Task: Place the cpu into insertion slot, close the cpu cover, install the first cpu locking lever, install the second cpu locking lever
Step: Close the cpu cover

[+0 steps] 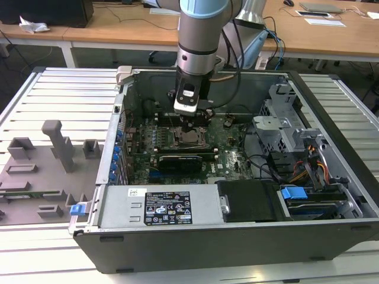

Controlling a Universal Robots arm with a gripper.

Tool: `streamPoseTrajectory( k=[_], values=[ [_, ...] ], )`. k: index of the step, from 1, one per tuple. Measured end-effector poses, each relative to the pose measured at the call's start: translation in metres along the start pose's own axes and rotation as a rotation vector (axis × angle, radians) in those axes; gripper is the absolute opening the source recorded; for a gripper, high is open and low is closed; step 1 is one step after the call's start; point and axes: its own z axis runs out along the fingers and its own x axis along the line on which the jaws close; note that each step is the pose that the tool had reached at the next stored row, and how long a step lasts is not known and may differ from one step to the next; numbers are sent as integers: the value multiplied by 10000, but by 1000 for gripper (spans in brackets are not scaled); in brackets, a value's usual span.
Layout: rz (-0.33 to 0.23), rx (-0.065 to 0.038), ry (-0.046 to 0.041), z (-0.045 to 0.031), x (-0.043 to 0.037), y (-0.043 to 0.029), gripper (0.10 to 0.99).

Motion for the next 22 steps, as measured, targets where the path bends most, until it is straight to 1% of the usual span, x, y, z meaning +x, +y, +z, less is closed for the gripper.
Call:
streamPoseTrajectory(
  k=[2, 3, 7, 13, 17, 19, 20, 21, 22],
  values=[
    [-431, 13, -4, 0, 0, 0, 106],
    [-746, 23, -7, 0, 0, 0, 106],
    [-1508, 46, -16, 1, 0, 0, 106],
    [-2793, 86, -30, 1, 0, 0, 106],
    [-4259, 130, -46, 3, 0, 0, 106],
    [-4766, 146, -52, 3, 0, 0, 106],
    [-5250, 161, -57, 3, 0, 0, 106],
    [-5566, 171, -60, 3, 0, 0, 106],
    [-6008, 185, -66, 3, 0, 0, 106]
  ],
)
